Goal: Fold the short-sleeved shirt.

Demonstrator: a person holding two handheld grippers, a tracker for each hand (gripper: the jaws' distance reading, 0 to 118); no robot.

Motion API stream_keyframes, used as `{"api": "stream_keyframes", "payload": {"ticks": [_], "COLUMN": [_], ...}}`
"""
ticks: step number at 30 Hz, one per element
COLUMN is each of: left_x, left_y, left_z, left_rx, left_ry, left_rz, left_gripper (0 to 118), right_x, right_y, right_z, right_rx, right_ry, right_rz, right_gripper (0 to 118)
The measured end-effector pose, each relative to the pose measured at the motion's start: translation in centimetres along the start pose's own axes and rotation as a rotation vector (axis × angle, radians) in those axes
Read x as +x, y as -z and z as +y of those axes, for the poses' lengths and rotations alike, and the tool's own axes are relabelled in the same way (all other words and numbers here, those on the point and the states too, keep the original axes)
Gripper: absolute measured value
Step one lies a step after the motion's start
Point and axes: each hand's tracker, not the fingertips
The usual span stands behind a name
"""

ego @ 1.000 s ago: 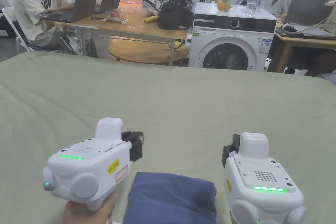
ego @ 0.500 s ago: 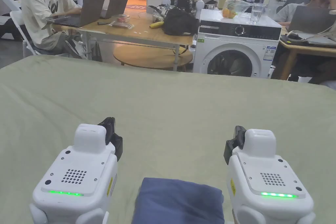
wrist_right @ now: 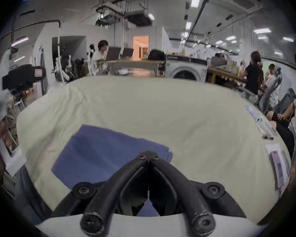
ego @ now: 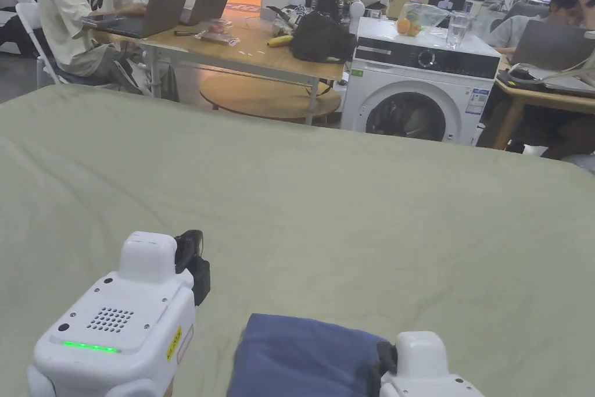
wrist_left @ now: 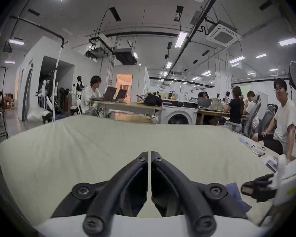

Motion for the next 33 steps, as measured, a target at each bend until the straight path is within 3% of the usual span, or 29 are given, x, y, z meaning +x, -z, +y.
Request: {"api": "stream_keyframes", "payload": {"ticks": [5, 7, 10, 14, 15, 22, 24, 26, 31, 33], "left_x": [-1.6, -2.4, -4.2, -6.1, -6.4, -8.4, -8.5, -7.5, -6.7, -5.6], "left_y": [0.2, 0.4, 1.1, 2.5, 2.9, 6.7, 8.0, 8.4, 10.7, 11.4], "left_z": [-1.3, -1.6, -2.4, -3.6, -3.8, -8.0, -9.1, -9.7, -11.9, -12.4], "left_rx": [-0.136, -0.204, -0.345, -0.514, -0.567, -0.864, -0.925, -0.932, -0.918, -0.925], "left_ry": [-0.102, -0.156, -0.275, -0.433, -0.455, -0.734, -0.74, -0.73, -0.922, -0.887], "left_rz": [-0.055, -0.078, -0.146, -0.274, -0.298, -0.621, -0.675, -0.688, -0.852, -0.866], "left_gripper": [0, 3, 17, 54, 57, 63, 63, 63, 64, 64], "right_x": [0.0, 0.1, 0.2, 0.6, 0.7, 0.8, 0.9, 0.9, 1.0, 0.9], "right_y": [3.7, 4.9, 5.2, 5.2, 5.2, 5.0, 5.0, 5.1, 5.0, 5.0], "right_z": [0.3, 0.4, 0.3, 0.6, 0.6, 0.5, 0.5, 0.5, 0.5, 0.4], "right_rx": [-0.055, -0.145, -0.154, -0.168, -0.171, -0.174, -0.174, -0.173, -0.17, -0.17], "right_ry": [0.052, 0.069, 0.079, 0.093, 0.096, 0.091, 0.094, 0.098, 0.106, 0.107], "right_rz": [-0.042, -0.041, -0.038, -0.024, -0.02, -0.009, -0.008, -0.007, -0.006, -0.008], "right_gripper": [0, 0, 0, 0, 0, 0, 0, 0, 0, 0]}}
